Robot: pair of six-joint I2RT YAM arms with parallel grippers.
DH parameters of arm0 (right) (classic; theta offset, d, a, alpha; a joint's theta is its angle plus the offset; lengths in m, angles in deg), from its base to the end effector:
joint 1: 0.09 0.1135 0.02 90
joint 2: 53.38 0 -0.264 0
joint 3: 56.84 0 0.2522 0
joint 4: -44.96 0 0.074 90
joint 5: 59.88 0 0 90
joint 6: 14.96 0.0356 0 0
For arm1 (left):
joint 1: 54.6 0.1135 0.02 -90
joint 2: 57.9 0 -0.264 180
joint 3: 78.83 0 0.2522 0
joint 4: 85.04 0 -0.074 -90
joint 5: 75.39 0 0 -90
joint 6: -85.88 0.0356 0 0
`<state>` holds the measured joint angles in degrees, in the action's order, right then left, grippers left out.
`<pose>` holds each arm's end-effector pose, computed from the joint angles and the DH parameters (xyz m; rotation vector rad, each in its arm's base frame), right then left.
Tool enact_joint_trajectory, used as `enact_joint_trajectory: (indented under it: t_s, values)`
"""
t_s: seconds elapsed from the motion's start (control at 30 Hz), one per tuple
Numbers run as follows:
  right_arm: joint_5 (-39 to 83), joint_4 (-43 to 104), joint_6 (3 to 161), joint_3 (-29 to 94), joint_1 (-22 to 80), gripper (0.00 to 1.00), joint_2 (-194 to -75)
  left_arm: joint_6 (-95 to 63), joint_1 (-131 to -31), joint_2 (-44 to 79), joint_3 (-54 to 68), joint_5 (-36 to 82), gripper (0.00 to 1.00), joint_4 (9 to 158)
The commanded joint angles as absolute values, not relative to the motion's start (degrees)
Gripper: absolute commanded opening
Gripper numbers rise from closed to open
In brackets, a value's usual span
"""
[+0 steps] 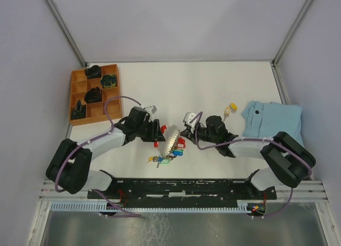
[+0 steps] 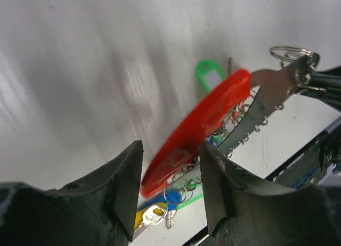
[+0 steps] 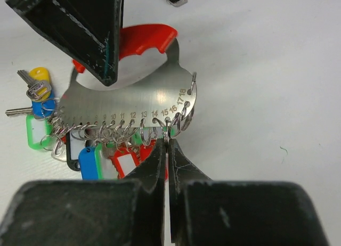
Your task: Put the keys on the keyring
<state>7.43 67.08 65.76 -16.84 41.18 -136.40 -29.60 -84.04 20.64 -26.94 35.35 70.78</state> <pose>0.1955 0.1898 0.1654 -1.0826 1.6581 0.7505 0.2209 -0.1391 0.1759 0.2561 2.5635 -0.8392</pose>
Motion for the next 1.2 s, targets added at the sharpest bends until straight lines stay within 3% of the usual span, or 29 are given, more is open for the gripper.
enact_joint_trajectory:
  t_s: [0.0, 0.17, 0.2, 0.27, 0.53, 0.9, 1.17]
  values:
    - [4.24, 67.78, 64.31, -12.15, 41.48, 0.01, -138.95, -38.90, -82.00, 18.67, -31.18, 28.27, 0.56, 82.54]
    - [4.27, 66.22, 63.58, -10.52, 41.50, 0.01, -142.06, -38.93, -81.80, 15.99, -32.52, 21.31, 0.61, 80.99]
    - [4.40, 66.14, 63.39, -10.28, 41.55, 0.01, -142.53, -38.73, -81.95, 14.96, -32.82, 20.51, 0.68, 80.65]
    - [4.77, 65.39, 63.40, -9.59, 41.50, 0.01, -143.64, -38.50, -82.37, 12.39, -33.97, 19.79, 0.70, 80.60]
    - [5.14, 64.34, 64.86, -7.82, 41.48, 0.04, -148.22, -42.25, -83.08, 11.58, -37.66, 34.81, 0.71, 94.72]
    - [8.19, 58.87, 66.40, -6.10, 41.50, 0.11, -151.06, -39.71, -84.87, 28.19, -30.31, 39.36, 0.47, 96.49]
    - [10.01, 53.94, 66.94, -6.38, 41.48, 0.25, -147.53, -36.12, -85.16, 34.60, -27.86, 39.41, 0.42, 93.69]
